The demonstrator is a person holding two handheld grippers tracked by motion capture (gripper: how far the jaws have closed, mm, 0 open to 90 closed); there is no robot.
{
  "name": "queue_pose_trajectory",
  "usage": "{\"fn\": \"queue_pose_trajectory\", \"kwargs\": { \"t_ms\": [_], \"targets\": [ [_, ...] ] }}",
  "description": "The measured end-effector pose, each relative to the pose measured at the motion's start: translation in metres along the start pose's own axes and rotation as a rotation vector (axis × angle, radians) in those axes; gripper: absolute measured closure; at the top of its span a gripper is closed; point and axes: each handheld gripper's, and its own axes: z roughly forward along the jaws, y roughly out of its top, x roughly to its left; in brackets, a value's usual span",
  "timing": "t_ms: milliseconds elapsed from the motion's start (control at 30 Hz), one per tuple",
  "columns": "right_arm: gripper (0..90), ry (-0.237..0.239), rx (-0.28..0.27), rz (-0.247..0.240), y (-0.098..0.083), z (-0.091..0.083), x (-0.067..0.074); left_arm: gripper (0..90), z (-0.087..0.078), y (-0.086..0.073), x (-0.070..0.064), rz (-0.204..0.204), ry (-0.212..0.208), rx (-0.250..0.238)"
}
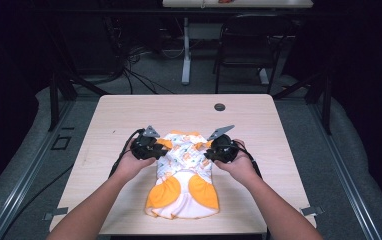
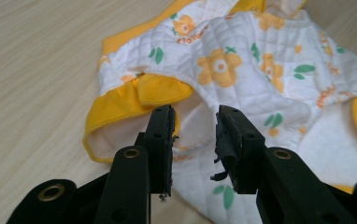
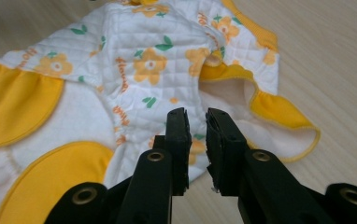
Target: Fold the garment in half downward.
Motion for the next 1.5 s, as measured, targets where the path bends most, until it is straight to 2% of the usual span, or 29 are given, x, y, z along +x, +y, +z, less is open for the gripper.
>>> {"fn": "queue_pose_trajectory", "kwargs": {
  "t_ms": [233,267,400,433,567,600,733,833,967,1100,1133,1233,1367,1400,1500],
  "targets": [
    [78.2,-0.023,0.001,0.012,0.008,0.019,-0.008,66.0,0.015,0.003,0.003,0.01,0.018,0.014],
    [77.8,-0.026,0.007,0.028,0.01,0.028,-0.012,65.7,0.018,0.002,0.003,0.011,0.024,0.019],
    [75.1,-0.017,0.035,0.039,0.008,0.039,-0.014,65.2,0.027,-0.002,0.005,0.011,0.011,0.047],
    [74.8,-0.016,0.058,0.03,0.005,0.046,-0.015,65.2,0.029,-0.003,0.004,0.015,0.009,0.052],
    [75.7,-0.012,0.096,0.005,0.0,0.052,-0.013,65.3,0.031,-0.005,0.002,0.03,0.001,0.067],
    [76.2,-0.007,0.118,-0.017,-0.002,0.054,-0.011,65.2,0.032,-0.008,0.001,0.039,-0.009,0.084],
    [76.5,0.005,0.122,-0.019,-0.004,0.053,-0.01,65.3,0.032,-0.013,-0.002,0.049,-0.017,0.079],
    [77.0,0.013,0.132,-0.047,-0.006,0.05,-0.005,65.2,0.029,-0.016,-0.004,0.051,-0.026,0.077],
    [77.2,0.03,0.118,-0.036,-0.012,0.047,-0.001,65.2,0.026,-0.018,-0.009,0.067,-0.034,0.09],
    [77.3,0.046,0.116,-0.029,-0.014,0.045,0.001,65.2,0.024,-0.021,-0.013,0.062,-0.045,0.084],
    [77.0,0.053,0.135,-0.046,-0.015,0.043,0.004,65.2,0.023,-0.021,-0.014,0.063,-0.049,0.091],
    [76.6,0.061,0.154,-0.048,-0.015,0.039,0.006,65.1,0.019,-0.02,-0.017,0.073,-0.058,0.101],
    [80.1,0.049,0.111,-0.055,-0.008,0.026,0.008,64.7,0.01,-0.012,-0.015,0.077,-0.054,0.083],
    [81.3,0.039,0.08,-0.056,-0.002,0.02,0.006,64.7,0.006,-0.006,-0.012,0.068,-0.051,0.068],
    [81.3,0.027,0.069,-0.053,0.005,0.016,0.003,64.7,0.003,0.002,-0.008,0.06,-0.043,0.051]
  ]
}}
